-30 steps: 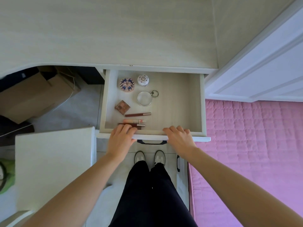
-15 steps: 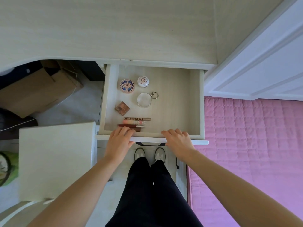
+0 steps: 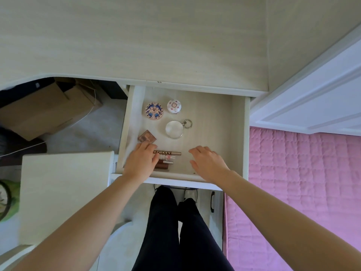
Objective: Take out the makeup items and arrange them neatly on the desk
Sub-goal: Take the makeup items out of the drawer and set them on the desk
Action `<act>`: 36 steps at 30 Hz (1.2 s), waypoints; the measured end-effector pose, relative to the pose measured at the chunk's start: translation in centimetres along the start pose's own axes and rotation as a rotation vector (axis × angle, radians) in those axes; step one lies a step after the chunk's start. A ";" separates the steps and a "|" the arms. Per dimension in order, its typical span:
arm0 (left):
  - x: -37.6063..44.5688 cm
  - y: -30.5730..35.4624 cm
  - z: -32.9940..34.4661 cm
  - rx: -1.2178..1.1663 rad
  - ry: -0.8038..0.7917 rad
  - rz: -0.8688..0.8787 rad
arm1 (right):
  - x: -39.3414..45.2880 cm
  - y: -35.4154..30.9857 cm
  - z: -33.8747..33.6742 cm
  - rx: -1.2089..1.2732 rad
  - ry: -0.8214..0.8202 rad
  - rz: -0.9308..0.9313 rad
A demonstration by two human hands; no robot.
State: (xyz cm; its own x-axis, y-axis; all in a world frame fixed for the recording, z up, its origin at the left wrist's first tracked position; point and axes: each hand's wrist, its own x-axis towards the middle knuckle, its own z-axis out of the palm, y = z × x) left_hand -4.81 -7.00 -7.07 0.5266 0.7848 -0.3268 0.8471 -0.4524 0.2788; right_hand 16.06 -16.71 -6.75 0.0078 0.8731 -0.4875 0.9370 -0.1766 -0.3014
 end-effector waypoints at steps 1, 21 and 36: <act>1.0 -0.3 -0.1 0.004 -0.016 -0.008 | 1.0 -0.2 -0.2 -0.004 -0.002 0.001; 10.1 -3.8 4.6 0.346 -0.247 -0.028 | 17.7 -6.0 2.6 0.276 0.000 0.591; 10.7 -3.7 3.9 0.238 -0.198 0.002 | 18.2 -5.2 2.3 0.204 -0.018 0.534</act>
State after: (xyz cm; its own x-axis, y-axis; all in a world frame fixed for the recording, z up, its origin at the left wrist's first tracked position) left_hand -2.04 1.46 -15.16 0.5124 0.6965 -0.5023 0.8265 -0.5587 0.0685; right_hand 10.48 -0.97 -15.92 0.4539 0.6312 -0.6289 0.7186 -0.6766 -0.1604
